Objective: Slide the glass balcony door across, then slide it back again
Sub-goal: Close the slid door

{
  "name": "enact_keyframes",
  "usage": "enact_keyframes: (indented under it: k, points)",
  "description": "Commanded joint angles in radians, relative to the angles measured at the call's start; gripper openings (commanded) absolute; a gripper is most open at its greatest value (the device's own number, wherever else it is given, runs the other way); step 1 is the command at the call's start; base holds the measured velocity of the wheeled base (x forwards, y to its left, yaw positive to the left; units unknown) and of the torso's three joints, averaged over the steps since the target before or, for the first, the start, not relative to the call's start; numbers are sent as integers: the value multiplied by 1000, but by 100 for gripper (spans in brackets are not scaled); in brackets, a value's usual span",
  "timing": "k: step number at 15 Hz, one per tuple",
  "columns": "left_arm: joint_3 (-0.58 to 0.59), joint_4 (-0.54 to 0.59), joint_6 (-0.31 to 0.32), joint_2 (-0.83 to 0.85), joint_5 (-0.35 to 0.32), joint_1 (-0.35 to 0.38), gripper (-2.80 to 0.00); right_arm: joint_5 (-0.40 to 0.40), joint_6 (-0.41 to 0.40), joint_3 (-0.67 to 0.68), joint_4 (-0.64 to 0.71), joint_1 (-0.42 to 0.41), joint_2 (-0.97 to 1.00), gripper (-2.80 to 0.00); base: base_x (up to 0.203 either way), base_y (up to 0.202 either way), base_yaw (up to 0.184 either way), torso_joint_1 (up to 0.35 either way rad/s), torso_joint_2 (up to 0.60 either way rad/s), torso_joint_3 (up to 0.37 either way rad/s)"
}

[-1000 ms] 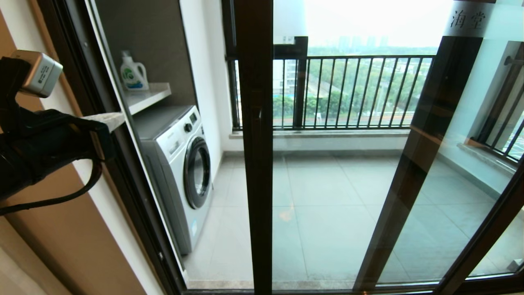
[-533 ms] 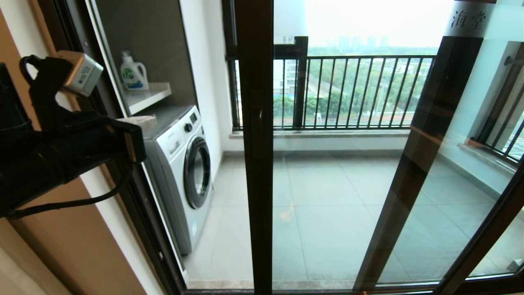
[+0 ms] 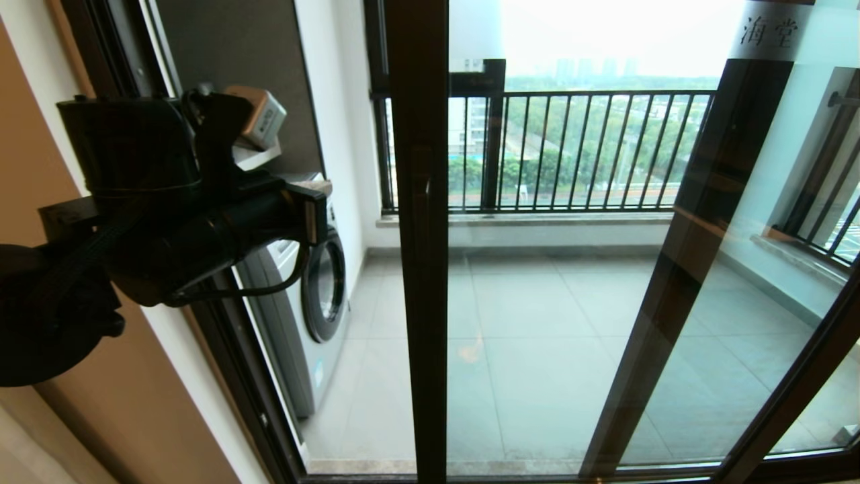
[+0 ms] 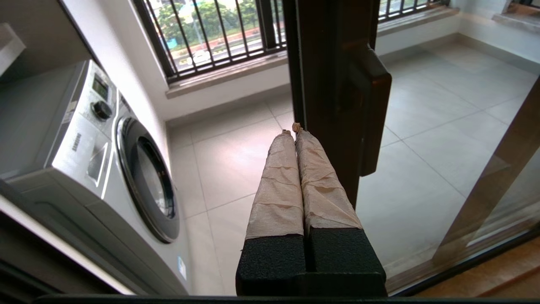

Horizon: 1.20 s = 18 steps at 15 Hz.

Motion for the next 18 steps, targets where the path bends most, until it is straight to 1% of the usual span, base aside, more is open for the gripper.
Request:
enact_keyframes:
  k: [1, 3, 5, 8, 14, 18]
  points:
    - [-52, -4, 0, 71, 2, -21, -280, 0, -1, 0, 0, 0, 1, -280, 0, 0, 0, 0, 0, 0]
    - [-105, -3, -7, 109, 3, -60, -280, 0, -1, 0, 0, 0, 1, -280, 0, 0, 0, 0, 0, 0]
    - [-126, -3, -7, 145, 2, -108, -280, 0, -1, 0, 0, 0, 1, -280, 0, 0, 0, 0, 0, 0]
    - [-161, -4, -8, 214, -1, -160, -280, 0, -1, 0, 0, 0, 1, -280, 0, 0, 0, 0, 0, 0]
    - [-296, -4, 14, 390, 4, -196, -280, 0, -1, 1, 0, 0, 1, -280, 0, 0, 0, 0, 0, 0]
    - [-361, -4, 10, 412, 7, -213, -280, 0, -1, 0, 0, 0, 1, -280, 0, 0, 0, 0, 0, 0]
